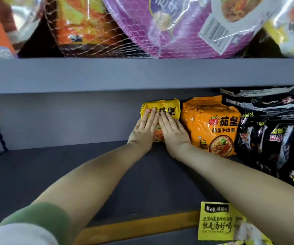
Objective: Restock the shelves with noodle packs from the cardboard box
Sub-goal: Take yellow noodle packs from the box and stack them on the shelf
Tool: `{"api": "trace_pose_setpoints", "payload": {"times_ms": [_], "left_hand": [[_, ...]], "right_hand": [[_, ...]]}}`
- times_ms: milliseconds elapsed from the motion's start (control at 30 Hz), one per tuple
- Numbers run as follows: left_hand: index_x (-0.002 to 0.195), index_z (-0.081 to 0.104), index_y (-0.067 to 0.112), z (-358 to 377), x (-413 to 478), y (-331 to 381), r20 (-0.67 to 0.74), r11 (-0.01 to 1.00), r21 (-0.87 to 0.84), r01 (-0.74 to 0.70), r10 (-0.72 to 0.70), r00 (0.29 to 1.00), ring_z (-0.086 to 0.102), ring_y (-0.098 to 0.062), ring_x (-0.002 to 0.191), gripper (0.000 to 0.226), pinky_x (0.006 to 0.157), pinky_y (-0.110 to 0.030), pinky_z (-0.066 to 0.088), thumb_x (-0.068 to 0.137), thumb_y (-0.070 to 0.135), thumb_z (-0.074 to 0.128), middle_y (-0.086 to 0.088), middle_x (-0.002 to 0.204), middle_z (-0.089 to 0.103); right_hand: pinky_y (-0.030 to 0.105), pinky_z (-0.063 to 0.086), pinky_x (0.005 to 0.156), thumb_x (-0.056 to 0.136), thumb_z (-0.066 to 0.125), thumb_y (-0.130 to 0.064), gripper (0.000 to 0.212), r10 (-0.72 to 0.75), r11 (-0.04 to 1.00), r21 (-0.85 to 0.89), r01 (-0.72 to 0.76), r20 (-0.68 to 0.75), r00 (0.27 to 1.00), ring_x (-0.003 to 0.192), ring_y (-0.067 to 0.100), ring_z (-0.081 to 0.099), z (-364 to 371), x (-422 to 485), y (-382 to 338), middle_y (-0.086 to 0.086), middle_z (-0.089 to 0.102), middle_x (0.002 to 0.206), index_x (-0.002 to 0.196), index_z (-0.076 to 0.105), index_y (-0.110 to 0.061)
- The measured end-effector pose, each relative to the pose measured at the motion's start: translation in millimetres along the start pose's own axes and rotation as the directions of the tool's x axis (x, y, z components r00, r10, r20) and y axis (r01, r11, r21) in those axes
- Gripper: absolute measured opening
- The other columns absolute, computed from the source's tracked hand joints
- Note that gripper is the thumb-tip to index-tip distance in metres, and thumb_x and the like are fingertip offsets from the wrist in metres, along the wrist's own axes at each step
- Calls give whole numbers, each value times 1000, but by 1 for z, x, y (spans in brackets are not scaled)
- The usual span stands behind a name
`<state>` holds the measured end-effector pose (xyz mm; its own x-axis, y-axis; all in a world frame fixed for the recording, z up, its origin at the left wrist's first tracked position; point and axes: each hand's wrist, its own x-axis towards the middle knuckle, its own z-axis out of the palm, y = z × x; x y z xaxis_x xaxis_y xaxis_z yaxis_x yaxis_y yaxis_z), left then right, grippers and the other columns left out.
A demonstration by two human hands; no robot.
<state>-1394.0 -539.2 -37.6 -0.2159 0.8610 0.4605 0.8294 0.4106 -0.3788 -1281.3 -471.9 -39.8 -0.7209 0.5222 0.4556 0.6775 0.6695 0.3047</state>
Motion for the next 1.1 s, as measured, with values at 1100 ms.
{"api": "trace_pose_setpoints", "payload": {"times_ms": [1100], "left_hand": [[151, 19, 14, -223, -349, -80, 337, 835, -340, 432, -321, 885, 19, -29, 144, 63, 116, -48, 10, 99, 45, 37, -10, 157, 18]], "right_hand": [[35, 25, 110, 99, 42, -30, 57, -251, 826, 541, 160, 99, 963, 137, 27, 27, -267, -239, -158, 11, 29, 151, 148, 24, -7]]}}
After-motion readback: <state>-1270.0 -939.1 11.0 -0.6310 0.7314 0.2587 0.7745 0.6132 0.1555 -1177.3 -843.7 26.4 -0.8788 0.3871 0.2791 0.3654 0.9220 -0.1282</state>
